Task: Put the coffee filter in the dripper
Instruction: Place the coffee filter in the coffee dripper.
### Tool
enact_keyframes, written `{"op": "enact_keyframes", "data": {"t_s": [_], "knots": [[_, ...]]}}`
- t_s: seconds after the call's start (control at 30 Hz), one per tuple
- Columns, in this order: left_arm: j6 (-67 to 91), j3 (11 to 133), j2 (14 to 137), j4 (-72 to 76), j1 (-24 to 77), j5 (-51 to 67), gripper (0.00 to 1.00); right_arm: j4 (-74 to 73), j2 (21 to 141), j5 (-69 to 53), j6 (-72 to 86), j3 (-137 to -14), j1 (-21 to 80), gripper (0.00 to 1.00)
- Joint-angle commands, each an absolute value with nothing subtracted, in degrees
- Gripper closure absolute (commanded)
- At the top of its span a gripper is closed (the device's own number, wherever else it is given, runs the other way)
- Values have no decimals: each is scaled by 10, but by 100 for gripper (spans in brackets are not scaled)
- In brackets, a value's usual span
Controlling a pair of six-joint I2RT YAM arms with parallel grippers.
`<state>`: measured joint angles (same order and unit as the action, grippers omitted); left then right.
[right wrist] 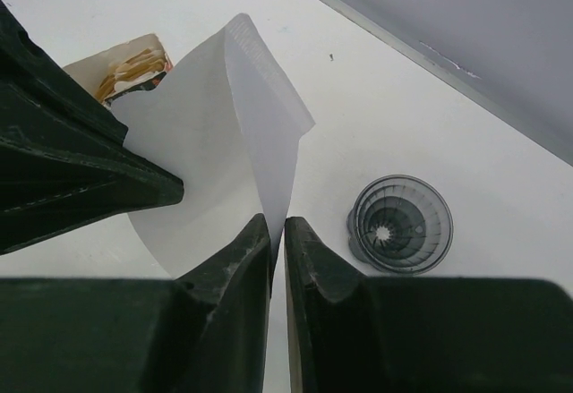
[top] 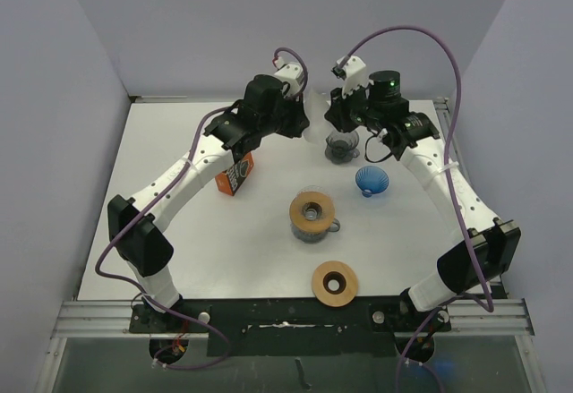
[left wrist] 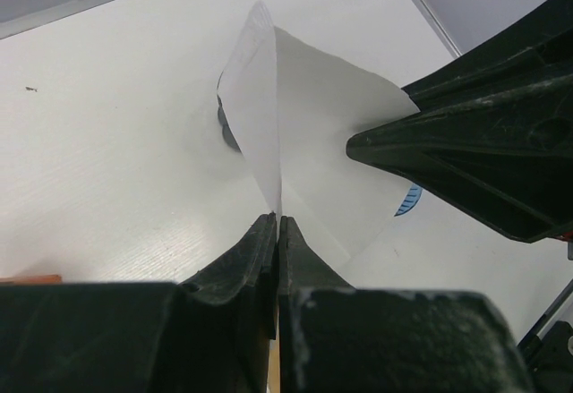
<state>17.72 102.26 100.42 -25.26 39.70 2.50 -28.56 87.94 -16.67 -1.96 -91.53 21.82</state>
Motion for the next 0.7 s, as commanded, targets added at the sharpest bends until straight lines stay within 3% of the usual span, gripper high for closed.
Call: {"op": "enact_keyframes", "data": {"t_s": [0.0,0.37,0.67], "knots": [[168,1055,1006,-240,398,5,100,-266,868,-166,-11,-937,223,87],[160,1057,1005,-243,390,-24,95,-263,857,-176,-11,-929,223,91],[160,1054,1003,-243,384,-31,75,-261,857,-194,-9,-925,222,96]]}}
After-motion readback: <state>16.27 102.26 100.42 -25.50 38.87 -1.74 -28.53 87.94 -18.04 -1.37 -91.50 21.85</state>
